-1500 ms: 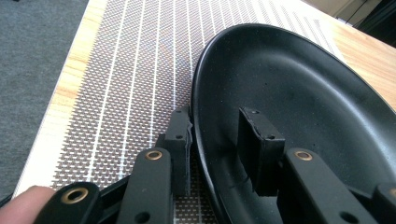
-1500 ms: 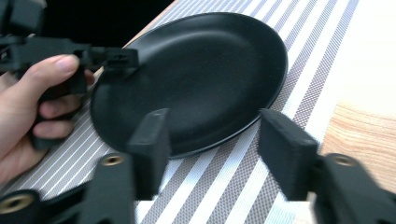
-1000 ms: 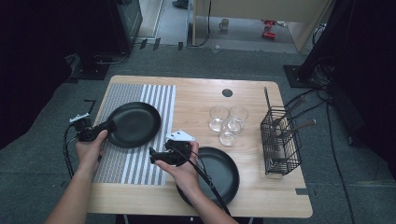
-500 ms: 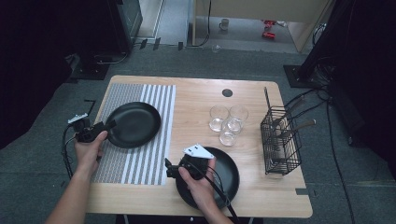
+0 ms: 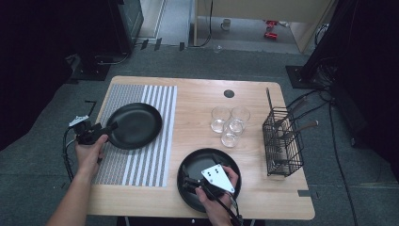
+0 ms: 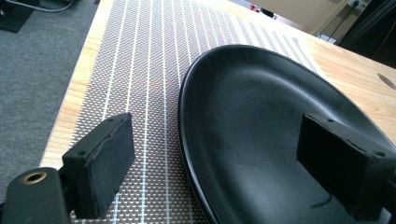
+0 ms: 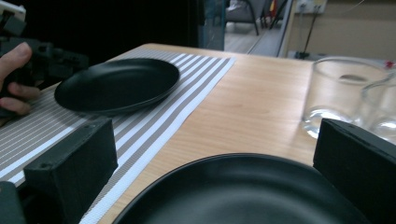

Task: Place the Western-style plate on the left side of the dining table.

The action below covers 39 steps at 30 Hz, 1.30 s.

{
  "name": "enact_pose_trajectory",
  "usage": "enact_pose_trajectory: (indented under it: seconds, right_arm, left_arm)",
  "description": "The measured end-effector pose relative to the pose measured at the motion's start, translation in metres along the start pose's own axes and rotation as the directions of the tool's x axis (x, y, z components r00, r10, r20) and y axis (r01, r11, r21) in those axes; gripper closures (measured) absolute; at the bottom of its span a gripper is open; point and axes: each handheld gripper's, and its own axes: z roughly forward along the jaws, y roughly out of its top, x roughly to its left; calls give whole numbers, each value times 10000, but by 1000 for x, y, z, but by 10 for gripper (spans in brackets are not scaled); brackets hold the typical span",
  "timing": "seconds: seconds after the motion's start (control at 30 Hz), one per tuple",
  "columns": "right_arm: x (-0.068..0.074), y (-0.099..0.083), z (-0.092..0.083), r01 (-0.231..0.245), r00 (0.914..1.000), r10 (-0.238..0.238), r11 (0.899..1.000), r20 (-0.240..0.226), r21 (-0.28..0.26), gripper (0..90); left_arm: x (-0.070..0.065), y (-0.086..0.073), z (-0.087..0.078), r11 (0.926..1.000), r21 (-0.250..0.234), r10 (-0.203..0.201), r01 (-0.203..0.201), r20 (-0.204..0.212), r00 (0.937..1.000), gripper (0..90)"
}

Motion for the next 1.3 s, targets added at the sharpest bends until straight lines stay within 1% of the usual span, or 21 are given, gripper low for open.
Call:
enact_pose_trajectory:
  seconds: [0.13,0.23,0.33,0.4,0.43,0.5,0.63,0.73,0.83,0.87,0.93,1.03,1.1,1.17,1.2,1.27,1.3]
  right_arm:
    - [-9,-2,-6,-123,9997,125,9999,208,-83,0]
    - [-19,-5,-13,-330,9987,337,9993,373,-201,0]
    - [-27,-6,-20,-382,9973,401,9988,617,-312,0]
    - [-35,-6,-25,-352,9963,380,9987,768,-373,0]
    - [-39,-6,-27,-375,9951,409,9985,901,-391,0]
    - [-46,-6,-31,-440,9937,484,9980,1015,-443,0]
    - [-59,-8,-37,-457,9906,511,9980,1271,-447,0]
    - [-66,-11,-40,-569,9880,624,9975,1410,-425,0]
    - [-73,-16,-44,-544,9857,591,9979,1579,-338,0]
    - [-75,-17,-45,-547,9853,591,9980,1601,-318,0]
    - [-78,-19,-48,-562,9835,601,9980,1709,-275,0]
    - [-83,-21,-53,-445,9816,490,9986,1846,-289,0]
    - [-86,-23,-56,-325,9802,374,9991,1943,-285,0]
    - [-88,-24,-59,-358,9795,408,9989,1972,-290,0]
    - [-90,-24,-60,-362,9796,414,9989,1968,-301,0]
    - [-93,-25,-62,-430,9774,483,9986,2056,-306,0]
    - [-95,-25,-64,-431,9762,486,9986,2113,-308,0]
  left_arm:
    - [-1,0,0,10000,-24,69,-69,-45,10000,117]
    - [-2,-1,0,9999,-60,143,-144,-66,9999,117]
    - [-2,-1,0,9998,-65,185,-186,-82,9998,117]
    - [-2,-1,-1,9997,-63,241,-241,-102,9997,117]
    - [-2,-1,-1,9997,-75,249,-250,-105,9996,117]
    - [-3,-1,-1,9996,-118,244,-245,-83,9997,117]
    - [-3,-2,-1,9996,-142,253,-254,-81,9996,117]
    - [-5,-2,-1,9990,-167,403,-405,-122,9991,117]
    - [-6,-2,-2,9983,-206,548,-552,-198,9983,117]
    - [-7,-2,-2,9979,-214,611,-618,-317,9976,117]
    - [-11,-2,-3,9948,-234,978,-993,-581,9935,117]
    - [-16,-3,-6,9899,-428,1322,-1352,-673,9889,117]
    - [-19,-4,-8,9888,-525,1362,-1398,-681,9883,117]
    - [-22,-6,-12,9873,-571,1438,-1480,-712,9870,117]
    - [-25,-9,-14,9852,-572,1571,-1614,-740,9848,117]
    - [-28,-13,-18,9835,-607,1654,-1703,-785,9831,117]
    - [-29,-14,-20,9838,-577,1647,-1696,-812,9830,117]
